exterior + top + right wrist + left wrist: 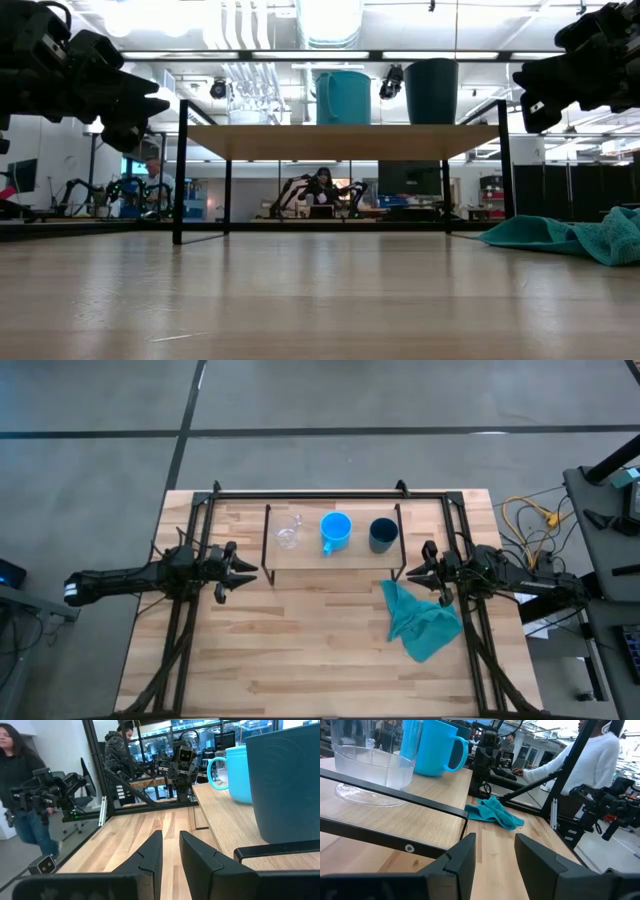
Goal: Stack small to large cups/mugs on shelf
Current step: Return to Home Position
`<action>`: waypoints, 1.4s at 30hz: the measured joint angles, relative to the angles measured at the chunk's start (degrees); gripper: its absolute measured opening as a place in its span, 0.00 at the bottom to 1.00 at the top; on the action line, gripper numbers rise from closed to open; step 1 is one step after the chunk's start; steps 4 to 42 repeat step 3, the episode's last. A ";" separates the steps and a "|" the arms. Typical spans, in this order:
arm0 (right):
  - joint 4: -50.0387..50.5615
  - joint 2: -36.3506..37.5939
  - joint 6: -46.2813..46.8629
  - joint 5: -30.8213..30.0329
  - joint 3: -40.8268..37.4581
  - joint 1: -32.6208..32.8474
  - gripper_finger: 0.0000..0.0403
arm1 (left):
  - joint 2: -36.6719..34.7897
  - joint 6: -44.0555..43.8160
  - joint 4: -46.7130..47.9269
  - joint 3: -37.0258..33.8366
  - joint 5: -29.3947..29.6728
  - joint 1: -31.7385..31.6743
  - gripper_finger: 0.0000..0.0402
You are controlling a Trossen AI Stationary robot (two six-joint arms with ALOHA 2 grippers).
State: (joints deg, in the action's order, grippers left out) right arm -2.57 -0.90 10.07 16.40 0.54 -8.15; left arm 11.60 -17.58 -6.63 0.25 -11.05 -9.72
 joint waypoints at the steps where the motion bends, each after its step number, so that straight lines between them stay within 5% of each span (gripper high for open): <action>1: 0.00 -0.01 0.00 -0.01 0.00 -0.01 0.15 | 0.00 0.00 0.01 0.00 0.00 0.00 0.31; 42: 0.00 0.01 0.00 0.00 0.00 -0.02 0.15 | 0.00 0.00 0.00 0.00 0.00 -0.02 0.31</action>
